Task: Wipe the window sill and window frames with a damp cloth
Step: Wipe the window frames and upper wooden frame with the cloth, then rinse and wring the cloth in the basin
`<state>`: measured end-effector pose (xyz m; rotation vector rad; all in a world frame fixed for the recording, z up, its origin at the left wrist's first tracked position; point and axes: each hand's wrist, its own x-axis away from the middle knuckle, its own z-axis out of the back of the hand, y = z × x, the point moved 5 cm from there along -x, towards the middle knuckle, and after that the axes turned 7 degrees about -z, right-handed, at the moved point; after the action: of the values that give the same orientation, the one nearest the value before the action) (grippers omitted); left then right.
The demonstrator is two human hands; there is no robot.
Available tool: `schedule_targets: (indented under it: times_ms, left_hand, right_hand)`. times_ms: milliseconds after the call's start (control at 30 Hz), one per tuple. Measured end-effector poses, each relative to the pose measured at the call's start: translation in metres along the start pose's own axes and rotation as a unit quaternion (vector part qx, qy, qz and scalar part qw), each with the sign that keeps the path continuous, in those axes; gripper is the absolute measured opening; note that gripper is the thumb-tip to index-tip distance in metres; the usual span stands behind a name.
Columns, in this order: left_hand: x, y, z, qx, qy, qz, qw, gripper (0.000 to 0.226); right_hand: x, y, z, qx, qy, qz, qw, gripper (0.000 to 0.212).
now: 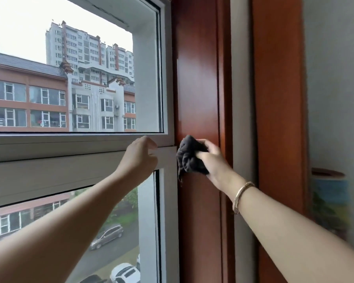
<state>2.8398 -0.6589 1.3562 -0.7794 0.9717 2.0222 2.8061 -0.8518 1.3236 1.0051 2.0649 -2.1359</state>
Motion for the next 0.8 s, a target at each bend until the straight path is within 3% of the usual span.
schedule_targets:
  times_ms: [233,367,500,633,700,800]
  left_hand:
    - [0.033,0.081,-0.077,0.101,-0.085,-0.009,0.991,0.036]
    - [0.062,0.150,-0.141,0.207,-0.131,-0.010,0.970,0.033]
    - [0.104,0.218,-0.221,0.368,-0.229,0.075,0.898,0.041]
    - [0.151,0.285,-0.298,0.484,-0.328,0.139,0.799,0.016]
    - [0.166,0.308,-0.323,0.505,-0.332,0.137,0.785,0.002]
    - [0.197,0.350,-0.364,0.514,-0.336,0.154,0.775,0.011]
  right_hand:
    - [0.077,-0.003,0.120,-0.042,0.074,-0.043,0.995,0.030]
    - [0.126,-0.007,0.200,-0.074,0.116,-0.076,0.988,0.029]
    - [0.180,0.000,0.286,-0.103,0.153,-0.123,0.975,0.035]
    - [0.234,0.005,0.364,-0.097,0.168,-0.164,0.967,0.028]
    - [0.256,0.010,0.396,-0.078,0.197,-0.185,0.960,0.022]
    - [0.292,0.029,0.454,-0.048,0.238,-0.230,0.942,0.018]
